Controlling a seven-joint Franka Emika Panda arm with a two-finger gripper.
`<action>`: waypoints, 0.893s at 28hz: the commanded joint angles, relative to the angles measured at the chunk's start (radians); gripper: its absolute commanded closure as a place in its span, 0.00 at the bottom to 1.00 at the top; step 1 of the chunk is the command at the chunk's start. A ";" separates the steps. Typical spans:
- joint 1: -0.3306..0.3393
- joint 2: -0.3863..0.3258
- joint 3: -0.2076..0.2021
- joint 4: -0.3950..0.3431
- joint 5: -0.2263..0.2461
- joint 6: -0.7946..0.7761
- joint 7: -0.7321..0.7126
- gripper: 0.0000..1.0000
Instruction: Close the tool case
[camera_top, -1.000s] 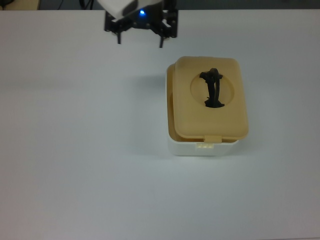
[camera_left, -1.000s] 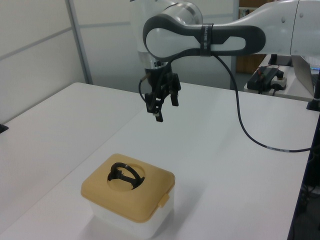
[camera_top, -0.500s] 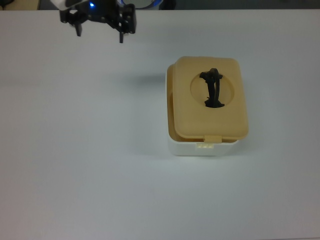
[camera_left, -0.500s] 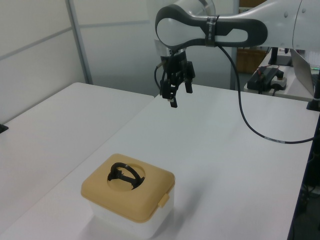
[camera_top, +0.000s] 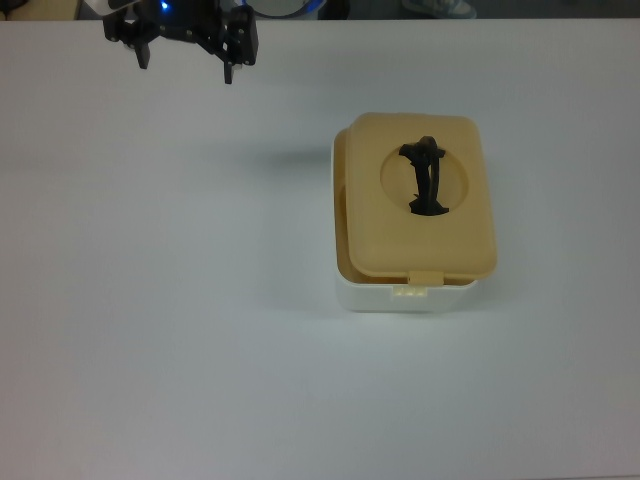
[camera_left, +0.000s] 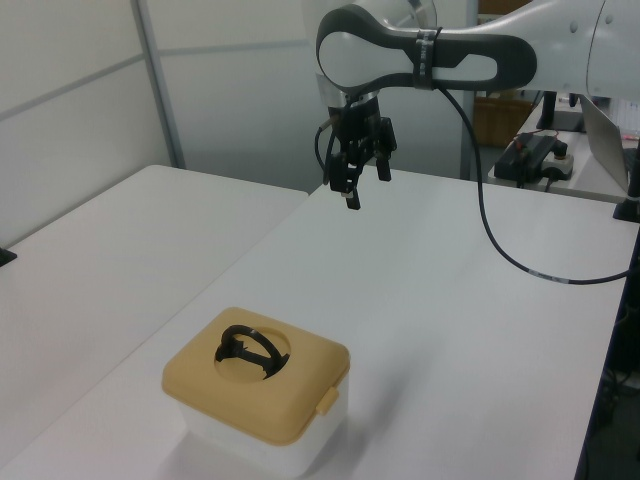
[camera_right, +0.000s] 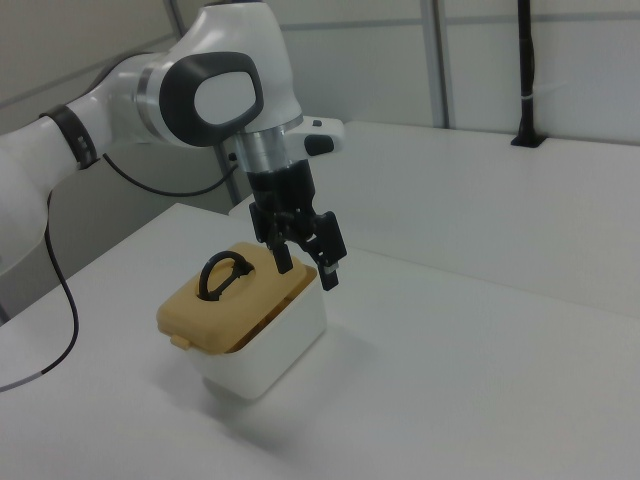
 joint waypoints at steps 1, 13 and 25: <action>0.003 -0.015 -0.007 -0.007 -0.014 -0.015 -0.026 0.00; 0.003 -0.014 -0.007 -0.007 -0.024 -0.013 -0.025 0.00; 0.003 -0.011 -0.008 -0.007 -0.024 0.000 -0.023 0.00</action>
